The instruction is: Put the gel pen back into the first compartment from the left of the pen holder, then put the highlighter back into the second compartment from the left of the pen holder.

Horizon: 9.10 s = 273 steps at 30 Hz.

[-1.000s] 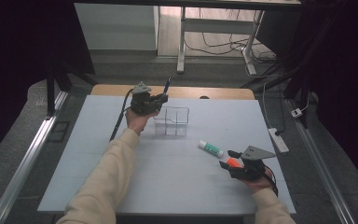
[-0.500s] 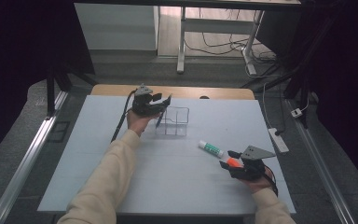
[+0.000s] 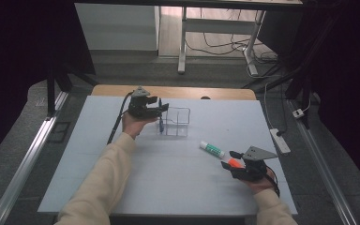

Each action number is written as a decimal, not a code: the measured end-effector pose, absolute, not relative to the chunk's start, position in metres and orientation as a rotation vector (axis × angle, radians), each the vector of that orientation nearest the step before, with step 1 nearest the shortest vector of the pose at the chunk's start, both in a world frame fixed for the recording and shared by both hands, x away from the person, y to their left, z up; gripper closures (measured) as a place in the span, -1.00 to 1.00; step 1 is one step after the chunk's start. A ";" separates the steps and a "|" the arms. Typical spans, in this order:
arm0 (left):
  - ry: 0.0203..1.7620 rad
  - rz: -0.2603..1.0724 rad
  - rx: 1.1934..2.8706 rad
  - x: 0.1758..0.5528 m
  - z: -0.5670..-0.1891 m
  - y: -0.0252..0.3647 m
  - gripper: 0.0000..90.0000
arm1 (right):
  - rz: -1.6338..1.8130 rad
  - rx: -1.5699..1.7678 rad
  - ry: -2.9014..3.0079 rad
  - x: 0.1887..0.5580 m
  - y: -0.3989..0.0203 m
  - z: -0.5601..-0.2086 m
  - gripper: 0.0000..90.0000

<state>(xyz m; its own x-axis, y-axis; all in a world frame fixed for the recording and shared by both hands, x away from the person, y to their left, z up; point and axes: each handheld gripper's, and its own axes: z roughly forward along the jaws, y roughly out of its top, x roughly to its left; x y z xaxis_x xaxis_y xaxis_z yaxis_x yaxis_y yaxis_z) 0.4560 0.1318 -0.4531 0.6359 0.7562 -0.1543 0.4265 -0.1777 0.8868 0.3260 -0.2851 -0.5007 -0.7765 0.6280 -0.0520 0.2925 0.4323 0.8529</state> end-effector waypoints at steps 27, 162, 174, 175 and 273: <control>0.865 0.328 1.910 0.372 -0.450 0.172 -0.26 | 1.281 0.793 2.337 0.328 -0.287 -0.501 -0.06; 1.016 0.353 2.066 0.268 -0.511 0.245 -0.43 | 0.400 0.986 2.811 0.379 -0.263 -0.491 0.49; 1.029 0.353 2.057 0.269 -0.511 0.248 -0.43 | 0.514 1.004 2.808 0.378 -0.272 -0.484 0.49; 1.030 0.353 2.056 0.269 -0.511 0.248 -0.43 | 0.528 1.005 2.801 0.377 -0.272 -0.482 0.49; 1.033 0.342 2.041 0.271 -0.511 0.252 -0.44 | 1.538 0.834 2.166 0.393 -0.225 -0.399 0.49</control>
<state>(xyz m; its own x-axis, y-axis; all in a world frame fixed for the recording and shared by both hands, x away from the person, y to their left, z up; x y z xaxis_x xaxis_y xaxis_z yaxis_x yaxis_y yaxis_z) 0.2709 0.2519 -0.5113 0.6290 0.7694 -0.1108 0.5517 -0.3415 0.7609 0.3929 -0.2247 -0.3990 -0.7632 0.6444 0.0486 0.2582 0.2352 0.9370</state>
